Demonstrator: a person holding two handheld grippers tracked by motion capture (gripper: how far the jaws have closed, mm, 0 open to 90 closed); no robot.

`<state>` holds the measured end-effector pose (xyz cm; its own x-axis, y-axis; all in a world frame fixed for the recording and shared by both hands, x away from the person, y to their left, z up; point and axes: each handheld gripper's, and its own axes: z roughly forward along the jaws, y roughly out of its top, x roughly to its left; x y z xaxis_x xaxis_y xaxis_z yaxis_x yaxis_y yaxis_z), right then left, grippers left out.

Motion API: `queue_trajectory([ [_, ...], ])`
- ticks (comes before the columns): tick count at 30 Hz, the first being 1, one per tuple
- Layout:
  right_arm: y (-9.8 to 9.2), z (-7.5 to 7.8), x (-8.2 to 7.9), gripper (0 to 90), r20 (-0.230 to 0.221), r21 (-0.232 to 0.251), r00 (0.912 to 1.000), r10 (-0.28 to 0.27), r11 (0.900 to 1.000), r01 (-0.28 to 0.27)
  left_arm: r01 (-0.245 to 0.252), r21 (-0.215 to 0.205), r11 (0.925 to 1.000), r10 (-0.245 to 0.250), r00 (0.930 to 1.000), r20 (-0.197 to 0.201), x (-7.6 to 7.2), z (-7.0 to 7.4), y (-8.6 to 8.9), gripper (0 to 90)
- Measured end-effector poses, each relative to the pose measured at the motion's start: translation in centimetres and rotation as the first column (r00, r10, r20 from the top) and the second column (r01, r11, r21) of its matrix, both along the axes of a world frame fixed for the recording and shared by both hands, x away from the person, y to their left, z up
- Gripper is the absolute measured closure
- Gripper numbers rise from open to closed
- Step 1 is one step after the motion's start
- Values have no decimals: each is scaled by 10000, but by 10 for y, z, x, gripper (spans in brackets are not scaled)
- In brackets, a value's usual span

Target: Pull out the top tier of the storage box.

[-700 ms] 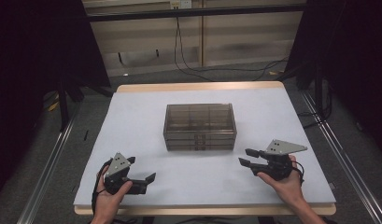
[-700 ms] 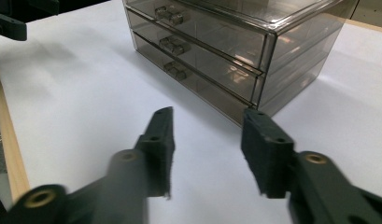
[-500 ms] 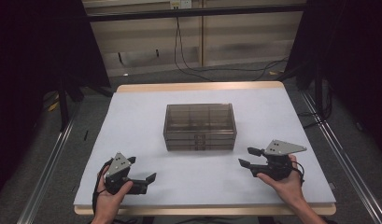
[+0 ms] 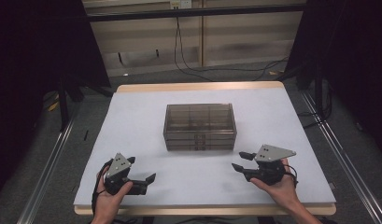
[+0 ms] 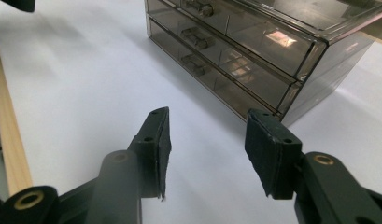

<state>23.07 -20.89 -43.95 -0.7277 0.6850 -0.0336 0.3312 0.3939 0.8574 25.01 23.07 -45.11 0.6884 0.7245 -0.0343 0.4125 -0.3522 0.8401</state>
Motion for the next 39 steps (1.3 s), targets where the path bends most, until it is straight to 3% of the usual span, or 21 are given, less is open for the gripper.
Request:
queue_trajectory([
  [6,3,-1,2,514,48,-168,10000,83,9998,-83,0,62,10000,0,10000,27,0,0,0,29],
  [9,7,0,1,511,383,-438,9992,126,9990,-109,5,68,10000,-5,10000,-30,0,0,0,29],
  [13,11,-1,2,521,501,-723,9985,198,9973,-162,-4,65,10000,4,10000,-12,-1,0,0,29],
  [16,19,-5,3,527,682,-1324,9970,378,9908,-285,-30,72,10000,30,10000,40,-2,0,1,29],
  [25,31,-4,6,524,1173,-1836,9920,457,9827,-235,-23,71,10000,23,10000,35,-3,0,0,29],
  [26,36,-4,7,532,1244,-2079,9907,555,9777,-287,-25,50,10000,25,10000,31,-3,0,0,29],
  [30,43,0,7,543,1404,-2230,9882,614,9744,-289,-4,88,10000,3,10000,47,-3,0,0,29],
  [39,62,3,9,594,1874,-2954,9774,975,9546,-386,-7,75,10000,6,10000,58,-3,0,0,30],
])
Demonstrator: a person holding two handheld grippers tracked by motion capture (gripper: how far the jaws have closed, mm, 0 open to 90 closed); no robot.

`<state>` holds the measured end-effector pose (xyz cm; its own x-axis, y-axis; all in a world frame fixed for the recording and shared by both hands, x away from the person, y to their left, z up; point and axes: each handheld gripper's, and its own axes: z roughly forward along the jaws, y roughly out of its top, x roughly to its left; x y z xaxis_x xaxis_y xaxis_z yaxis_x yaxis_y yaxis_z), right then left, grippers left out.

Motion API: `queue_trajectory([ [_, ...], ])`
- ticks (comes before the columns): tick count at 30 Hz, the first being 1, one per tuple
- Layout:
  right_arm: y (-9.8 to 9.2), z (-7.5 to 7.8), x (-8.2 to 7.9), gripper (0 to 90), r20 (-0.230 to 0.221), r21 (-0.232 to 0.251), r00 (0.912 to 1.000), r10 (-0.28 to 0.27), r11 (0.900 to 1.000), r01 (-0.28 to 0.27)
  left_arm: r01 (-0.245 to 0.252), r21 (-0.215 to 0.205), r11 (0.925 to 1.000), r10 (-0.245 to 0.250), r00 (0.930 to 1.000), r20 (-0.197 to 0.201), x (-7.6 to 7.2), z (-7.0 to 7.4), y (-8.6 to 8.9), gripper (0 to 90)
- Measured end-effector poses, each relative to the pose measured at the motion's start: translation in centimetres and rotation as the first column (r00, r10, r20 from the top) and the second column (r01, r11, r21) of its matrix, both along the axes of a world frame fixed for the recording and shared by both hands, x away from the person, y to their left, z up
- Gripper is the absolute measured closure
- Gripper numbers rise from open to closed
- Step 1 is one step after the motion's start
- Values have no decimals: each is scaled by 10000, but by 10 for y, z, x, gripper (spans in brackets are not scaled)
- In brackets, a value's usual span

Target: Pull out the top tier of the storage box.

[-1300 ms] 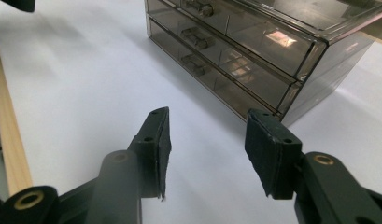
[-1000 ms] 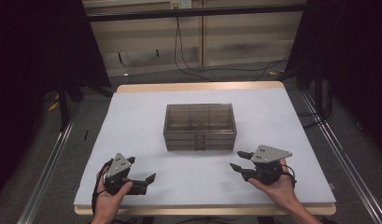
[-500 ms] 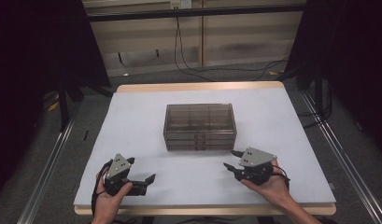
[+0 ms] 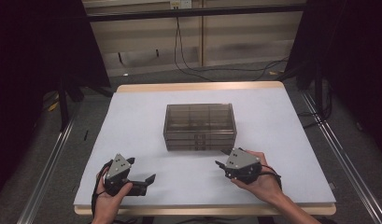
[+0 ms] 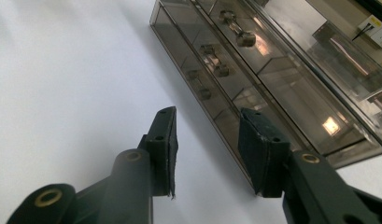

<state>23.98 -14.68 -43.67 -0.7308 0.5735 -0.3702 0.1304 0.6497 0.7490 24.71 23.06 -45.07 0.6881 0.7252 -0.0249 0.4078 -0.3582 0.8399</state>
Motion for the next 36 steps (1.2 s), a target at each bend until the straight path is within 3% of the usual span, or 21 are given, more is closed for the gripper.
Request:
queue_trajectory([
  [6,8,1,1,625,662,-507,9978,-47,9987,81,12,-22,10000,-12,10000,-27,0,0,0,29],
  [11,15,2,3,640,1385,-873,9904,17,9961,105,-2,32,10000,2,10000,11,0,0,0,30],
  [19,29,-3,1,663,1963,-1752,9804,166,9844,184,30,124,9999,-30,10000,19,0,0,-1,30],
  [24,34,-3,3,672,1959,-2019,9805,143,9791,260,60,142,9999,-61,10000,69,0,0,-1,30],
  [29,41,-3,6,684,2268,-2223,9739,92,9740,426,81,112,9999,-82,9999,63,0,0,0,30],
  [32,45,-5,4,684,2314,-2510,9727,180,9671,418,46,107,9999,-47,10000,46,0,0,-1,30],
  [33,47,-6,3,685,2479,-2843,9680,402,9582,330,100,97,9999,-100,9999,20,1,-1,-2,30],
  [36,49,-8,1,686,2736,-3066,9614,295,9501,581,107,157,9998,-107,9999,21,1,-1,-3,30],
])
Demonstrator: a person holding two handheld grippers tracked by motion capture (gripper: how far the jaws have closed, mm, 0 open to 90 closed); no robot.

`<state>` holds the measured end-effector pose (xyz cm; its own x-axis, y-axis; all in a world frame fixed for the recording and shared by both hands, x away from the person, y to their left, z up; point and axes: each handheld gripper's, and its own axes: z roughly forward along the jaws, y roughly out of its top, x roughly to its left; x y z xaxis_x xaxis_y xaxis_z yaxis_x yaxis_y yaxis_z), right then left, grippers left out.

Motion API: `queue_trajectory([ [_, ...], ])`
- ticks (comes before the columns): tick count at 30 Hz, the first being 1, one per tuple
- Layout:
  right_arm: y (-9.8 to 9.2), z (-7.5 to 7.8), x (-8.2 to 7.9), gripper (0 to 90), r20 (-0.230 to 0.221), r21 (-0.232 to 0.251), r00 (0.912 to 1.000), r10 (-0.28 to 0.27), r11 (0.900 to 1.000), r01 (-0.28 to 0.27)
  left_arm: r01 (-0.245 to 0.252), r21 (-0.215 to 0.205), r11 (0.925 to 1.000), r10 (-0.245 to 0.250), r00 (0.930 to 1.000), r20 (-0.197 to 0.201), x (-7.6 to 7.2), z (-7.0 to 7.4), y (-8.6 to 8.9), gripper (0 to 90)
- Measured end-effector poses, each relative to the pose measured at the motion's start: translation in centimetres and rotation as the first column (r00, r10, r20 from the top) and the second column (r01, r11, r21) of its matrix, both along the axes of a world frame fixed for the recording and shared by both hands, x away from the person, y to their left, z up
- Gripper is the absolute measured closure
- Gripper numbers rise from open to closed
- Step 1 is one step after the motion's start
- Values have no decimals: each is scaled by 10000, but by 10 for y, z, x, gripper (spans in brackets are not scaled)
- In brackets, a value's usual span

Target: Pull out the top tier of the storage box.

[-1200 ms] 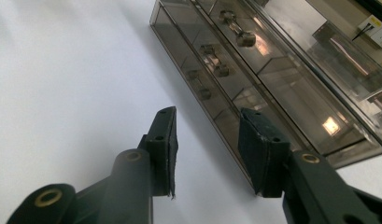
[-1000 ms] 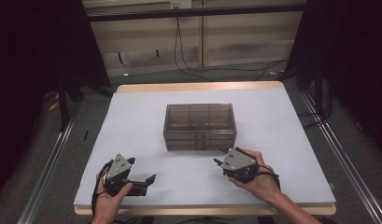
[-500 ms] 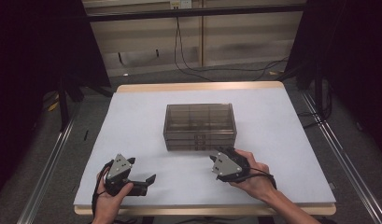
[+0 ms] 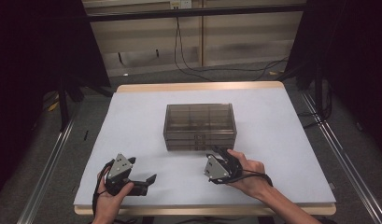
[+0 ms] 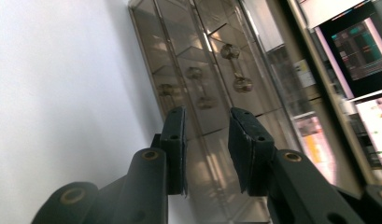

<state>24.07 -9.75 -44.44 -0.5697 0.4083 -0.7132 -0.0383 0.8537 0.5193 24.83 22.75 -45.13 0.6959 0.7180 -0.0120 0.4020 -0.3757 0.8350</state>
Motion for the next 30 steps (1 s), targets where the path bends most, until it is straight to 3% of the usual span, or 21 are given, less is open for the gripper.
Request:
queue_trajectory([
  [5,3,-1,1,689,500,-554,9987,97,9984,-69,23,22,10000,-23,10000,16,-1,0,1,30],
  [12,8,-1,4,693,884,-571,9961,34,9984,16,74,84,9999,-74,10000,-25,0,-1,0,30],
  [16,8,-5,9,692,1075,-959,9940,188,9954,-85,32,71,10000,-32,10000,-2,0,-1,0,30],
  [18,7,-6,12,686,1185,-996,9922,392,9947,-274,16,60,10000,-16,10000,-3,0,-1,0,30],
  [22,6,-6,16,686,1252,-1010,9918,243,9948,-117,31,52,10000,-31,10000,-55,1,-1,0,30],
  [24,8,-3,17,689,1532,-1334,9876,340,9910,-135,28,75,10000,-28,10000,-24,1,-1,0,30],
  [26,9,-2,17,693,1641,-1350,9860,285,9908,-61,6,48,10000,-6,10000,-10,1,-1,1,30],
  [27,11,-2,18,696,1899,-1578,9810,389,9874,-86,7,40,10000,-7,10000,-21,1,-1,0,30],
  [29,12,-2,19,696,1882,-1637,9811,447,9864,-135,28,76,10000,-28,10000,-3,0,-1,1,30],
  [30,13,-5,19,699,2183,-1834,9750,419,9830,-11,18,49,10000,-18,10000,-19,0,-1,1,30],
])
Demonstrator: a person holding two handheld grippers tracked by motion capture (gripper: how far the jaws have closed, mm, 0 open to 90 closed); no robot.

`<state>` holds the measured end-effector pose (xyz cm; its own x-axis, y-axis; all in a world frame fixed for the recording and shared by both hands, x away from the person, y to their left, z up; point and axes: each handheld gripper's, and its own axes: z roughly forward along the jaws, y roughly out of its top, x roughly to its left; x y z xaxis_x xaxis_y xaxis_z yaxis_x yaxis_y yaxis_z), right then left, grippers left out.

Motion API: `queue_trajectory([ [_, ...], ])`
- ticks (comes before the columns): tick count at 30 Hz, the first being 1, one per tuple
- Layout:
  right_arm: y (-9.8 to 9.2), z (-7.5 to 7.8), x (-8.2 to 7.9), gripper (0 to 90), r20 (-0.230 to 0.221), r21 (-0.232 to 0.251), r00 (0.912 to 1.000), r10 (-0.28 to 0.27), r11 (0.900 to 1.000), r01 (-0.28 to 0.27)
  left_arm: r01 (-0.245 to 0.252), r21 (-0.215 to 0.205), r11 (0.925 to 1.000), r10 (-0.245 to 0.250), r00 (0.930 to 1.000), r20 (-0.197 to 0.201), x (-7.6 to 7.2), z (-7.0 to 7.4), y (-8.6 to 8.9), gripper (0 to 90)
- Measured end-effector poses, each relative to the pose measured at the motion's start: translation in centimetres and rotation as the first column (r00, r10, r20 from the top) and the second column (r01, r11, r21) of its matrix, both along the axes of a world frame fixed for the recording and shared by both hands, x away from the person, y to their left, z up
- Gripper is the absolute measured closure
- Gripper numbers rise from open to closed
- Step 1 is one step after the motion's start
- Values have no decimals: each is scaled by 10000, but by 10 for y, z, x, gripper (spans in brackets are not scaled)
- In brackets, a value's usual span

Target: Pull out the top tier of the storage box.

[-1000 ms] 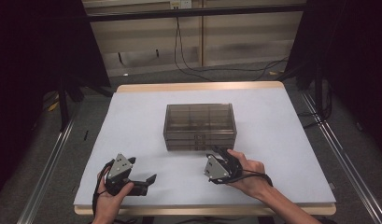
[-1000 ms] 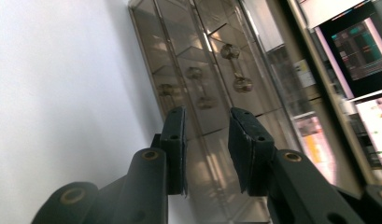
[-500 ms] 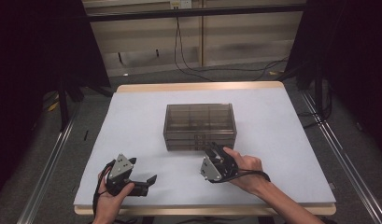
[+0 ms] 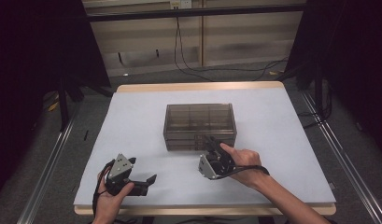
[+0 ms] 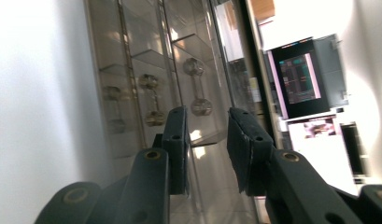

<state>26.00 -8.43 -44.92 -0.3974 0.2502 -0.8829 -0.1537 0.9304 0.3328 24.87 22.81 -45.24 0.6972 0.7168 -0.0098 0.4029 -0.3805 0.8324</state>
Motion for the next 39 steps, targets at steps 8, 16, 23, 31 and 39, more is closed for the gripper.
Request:
queue_trajectory([
  [8,6,-6,1,710,553,-502,9984,-78,9987,106,25,36,10000,-25,10000,28,0,0,0,30],
  [16,14,-9,3,736,758,-1016,9971,-25,9948,102,-27,-113,9999,26,9999,-148,3,-1,1,30],
  [23,14,-15,5,750,1207,-1286,9925,-185,9911,341,-20,-99,9999,19,9999,-107,2,0,1,30],
  [31,18,-22,6,787,1380,-1364,9897,-392,9890,582,17,-66,10000,-17,10000,-34,1,0,0,31],
  [39,22,-23,5,810,1648,-1566,9848,-545,9844,807,27,-67,10000,-27,10000,-45,1,0,0,31],
])
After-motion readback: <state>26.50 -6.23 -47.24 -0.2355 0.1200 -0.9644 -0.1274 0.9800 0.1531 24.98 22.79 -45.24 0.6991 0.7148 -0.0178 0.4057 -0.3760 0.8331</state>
